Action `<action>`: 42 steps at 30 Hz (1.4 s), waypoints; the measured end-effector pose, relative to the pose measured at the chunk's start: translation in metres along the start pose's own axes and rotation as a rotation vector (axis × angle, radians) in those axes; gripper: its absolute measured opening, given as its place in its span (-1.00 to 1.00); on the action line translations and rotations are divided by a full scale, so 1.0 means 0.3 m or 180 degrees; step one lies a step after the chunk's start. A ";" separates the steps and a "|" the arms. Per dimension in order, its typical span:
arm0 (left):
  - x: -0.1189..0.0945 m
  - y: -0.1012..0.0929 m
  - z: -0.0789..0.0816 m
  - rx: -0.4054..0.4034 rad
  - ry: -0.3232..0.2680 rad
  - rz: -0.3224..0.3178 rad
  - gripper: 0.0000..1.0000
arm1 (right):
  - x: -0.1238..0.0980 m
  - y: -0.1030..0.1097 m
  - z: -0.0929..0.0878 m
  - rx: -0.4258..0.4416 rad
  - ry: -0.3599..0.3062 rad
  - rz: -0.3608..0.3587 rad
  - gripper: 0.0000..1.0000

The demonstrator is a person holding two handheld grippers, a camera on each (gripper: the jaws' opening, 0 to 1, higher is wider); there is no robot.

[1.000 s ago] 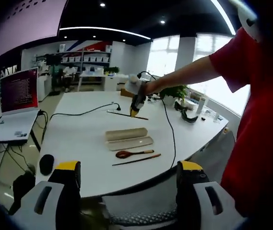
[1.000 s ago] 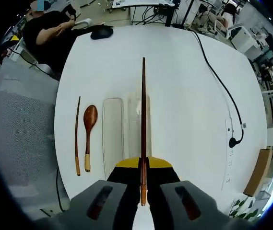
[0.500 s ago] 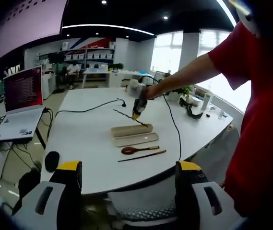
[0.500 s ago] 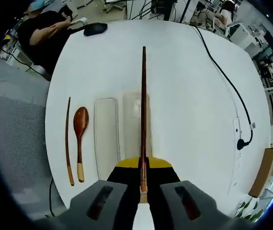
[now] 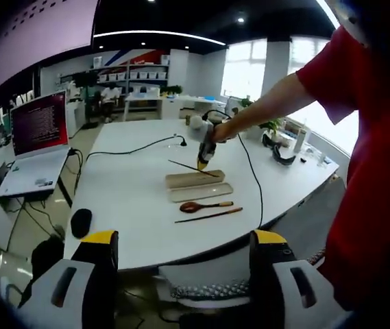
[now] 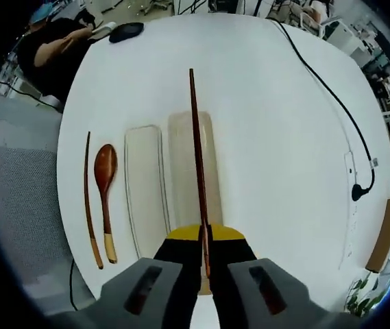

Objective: Arrange the utensils inside the cutlery case until each visible utensil rests in its matching compartment.

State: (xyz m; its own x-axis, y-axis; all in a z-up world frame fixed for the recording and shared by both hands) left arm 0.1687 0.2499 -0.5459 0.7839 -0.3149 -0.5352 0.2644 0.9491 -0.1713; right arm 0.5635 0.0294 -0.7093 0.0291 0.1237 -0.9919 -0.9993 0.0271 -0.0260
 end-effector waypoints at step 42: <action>0.005 -0.023 0.015 -0.0027 -0.0086 -0.0060 0.61 | 0.040 0.037 -0.041 0.0102 -0.0124 -0.0242 -0.88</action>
State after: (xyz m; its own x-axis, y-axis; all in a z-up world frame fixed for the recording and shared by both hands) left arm 0.1707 0.2430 -0.5417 0.7938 -0.3328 -0.5091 0.2746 0.9430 -0.1882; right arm 0.5524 0.0188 -0.7229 0.1063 0.1584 -0.9816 -0.9929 0.0696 -0.0963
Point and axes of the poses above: the point that each gripper's makers call its tool centre point, and the gripper's own axes: x roughly forward along the fingers, y roughly to its left, z roughly out of its top, the point moved 7 cm from there along -x, roughly backward along the fingers, and after that the axes turned 6 degrees about -x, right-handed, at the moved point
